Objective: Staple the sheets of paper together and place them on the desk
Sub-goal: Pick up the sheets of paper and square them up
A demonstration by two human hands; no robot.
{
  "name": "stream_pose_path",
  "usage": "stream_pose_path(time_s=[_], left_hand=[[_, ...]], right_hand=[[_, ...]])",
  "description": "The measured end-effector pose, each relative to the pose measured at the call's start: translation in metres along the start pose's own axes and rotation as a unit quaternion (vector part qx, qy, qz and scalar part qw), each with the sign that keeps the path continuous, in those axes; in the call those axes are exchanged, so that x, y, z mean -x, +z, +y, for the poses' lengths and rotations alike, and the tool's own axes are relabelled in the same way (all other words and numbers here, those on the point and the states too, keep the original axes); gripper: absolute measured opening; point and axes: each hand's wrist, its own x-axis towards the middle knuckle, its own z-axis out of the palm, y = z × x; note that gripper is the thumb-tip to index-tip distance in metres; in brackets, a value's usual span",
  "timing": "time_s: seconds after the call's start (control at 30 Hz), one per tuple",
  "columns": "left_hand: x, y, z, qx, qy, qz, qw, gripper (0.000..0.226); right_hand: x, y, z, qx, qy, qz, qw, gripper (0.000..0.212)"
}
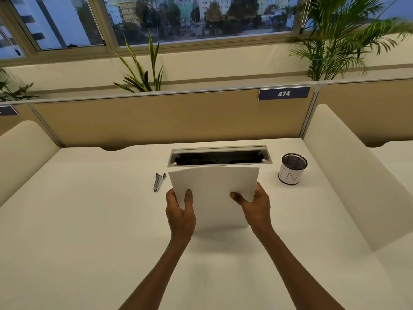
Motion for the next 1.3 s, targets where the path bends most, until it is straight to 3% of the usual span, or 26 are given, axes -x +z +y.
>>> stream_pose_path(time_s=[0.37,0.7,1.07,1.3], left_hand=[[-0.006,0.002,-0.008,-0.042,0.009,-0.003,0.999,0.01],[-0.007,0.002,-0.008,-0.037,-0.002,-0.009,0.999,0.019],[-0.01,0.005,-0.008,-0.047,-0.007,-0.003,0.999,0.017],[-0.004,0.004,-0.025,-0.095,-0.021,-0.041,0.994,0.009]], right_hand=[[-0.005,0.006,0.002,0.009,-0.01,0.009,1.0,0.036],[-0.006,0.006,0.005,0.013,0.009,-0.006,1.0,0.041],[-0.011,0.006,0.004,0.004,0.02,-0.013,1.0,0.039],[-0.007,0.008,0.021,0.027,0.044,-0.019,0.998,0.034]])
